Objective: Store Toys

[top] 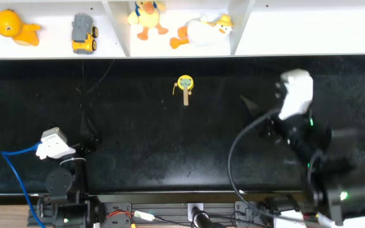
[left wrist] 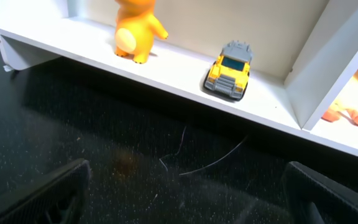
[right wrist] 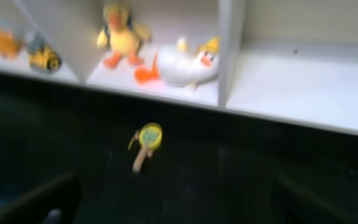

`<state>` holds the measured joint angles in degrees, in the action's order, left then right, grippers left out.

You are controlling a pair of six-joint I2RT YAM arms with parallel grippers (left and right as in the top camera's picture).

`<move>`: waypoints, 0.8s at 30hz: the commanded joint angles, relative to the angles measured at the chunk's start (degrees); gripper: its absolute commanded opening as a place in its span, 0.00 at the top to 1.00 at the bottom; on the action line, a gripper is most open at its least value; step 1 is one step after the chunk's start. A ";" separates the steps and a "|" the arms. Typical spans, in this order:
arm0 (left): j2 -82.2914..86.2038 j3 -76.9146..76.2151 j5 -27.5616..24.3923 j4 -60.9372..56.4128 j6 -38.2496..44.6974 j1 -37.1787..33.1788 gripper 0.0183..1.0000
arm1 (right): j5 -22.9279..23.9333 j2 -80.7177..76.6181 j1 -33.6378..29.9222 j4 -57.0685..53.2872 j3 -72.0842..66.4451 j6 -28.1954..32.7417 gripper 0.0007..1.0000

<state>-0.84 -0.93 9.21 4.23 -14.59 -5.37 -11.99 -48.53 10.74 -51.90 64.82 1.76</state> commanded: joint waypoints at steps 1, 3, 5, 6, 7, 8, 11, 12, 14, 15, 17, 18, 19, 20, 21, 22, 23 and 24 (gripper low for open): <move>0.68 0.48 -0.39 -0.35 1.25 -0.42 0.00 | 0.26 -8.24 5.62 -6.51 10.32 3.85 0.00; 0.68 0.48 -0.39 -0.35 1.25 -0.42 0.00 | 0.61 -12.00 8.96 -9.07 13.00 3.56 0.00; 0.68 0.48 -0.39 -0.35 1.25 -0.42 0.00 | 2.29 -15.65 12.96 -10.51 14.51 2.49 0.00; 0.68 0.48 -0.37 -0.35 1.25 -0.42 0.00 | 3.26 -17.09 14.71 -10.78 14.82 1.73 0.00; 0.68 0.48 -0.39 -0.35 1.25 -0.42 0.00 | 4.31 -18.69 16.70 -10.88 14.93 0.70 0.00; 0.68 0.48 -0.39 -0.35 1.25 -0.42 0.00 | 4.61 -20.04 18.25 -10.88 14.91 -0.11 0.00; 0.68 0.48 -0.39 -0.35 1.25 -0.42 0.00 | 4.46 -24.59 21.86 -10.84 14.91 -4.61 0.00; 0.68 0.48 -0.39 -0.35 1.25 -0.42 0.00 | 4.11 -26.14 22.73 -10.84 14.91 -6.27 0.00; 0.68 0.48 -0.39 -0.35 1.25 -0.42 0.00 | 4.13 -29.24 24.26 -10.84 14.91 -9.22 0.00; 0.68 0.48 -0.39 -0.35 1.25 -0.42 0.00 | 4.13 -30.64 24.83 -10.82 14.91 -10.27 0.00; 0.68 0.48 -0.39 -0.35 1.25 -0.42 0.00 | 4.17 -33.77 25.75 -10.71 14.91 -12.98 0.00; 0.68 0.48 -0.39 -0.35 1.25 -0.42 0.00 | 4.22 -35.47 26.03 -10.71 14.91 -14.73 0.00; 0.68 0.48 -0.39 -0.35 1.25 -0.42 0.00 | 4.37 -36.96 26.05 -10.78 14.91 -16.48 0.00; 0.68 0.48 -0.39 -0.35 1.25 -0.42 0.00 | 4.37 -38.62 26.03 -10.86 14.91 -18.51 0.00; 0.68 0.48 -0.39 -0.35 1.25 -0.42 0.00 | 4.37 -40.26 26.01 -10.91 14.91 -20.50 0.00; 0.68 0.48 -0.39 -0.35 1.25 -0.42 0.00 | 4.39 -41.81 25.99 -10.88 14.91 -22.51 0.00; 0.68 0.48 -0.39 -0.35 1.25 -0.42 0.00 | 4.74 -43.06 25.99 -10.86 14.91 -24.48 0.00; 0.68 0.48 -0.39 -0.35 1.25 -0.42 0.00 | 5.60 -44.46 25.99 -10.84 14.91 -26.62 0.00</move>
<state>-0.84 -0.89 9.19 4.23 -14.59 -5.37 -8.01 -90.61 36.56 -62.81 78.43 -16.49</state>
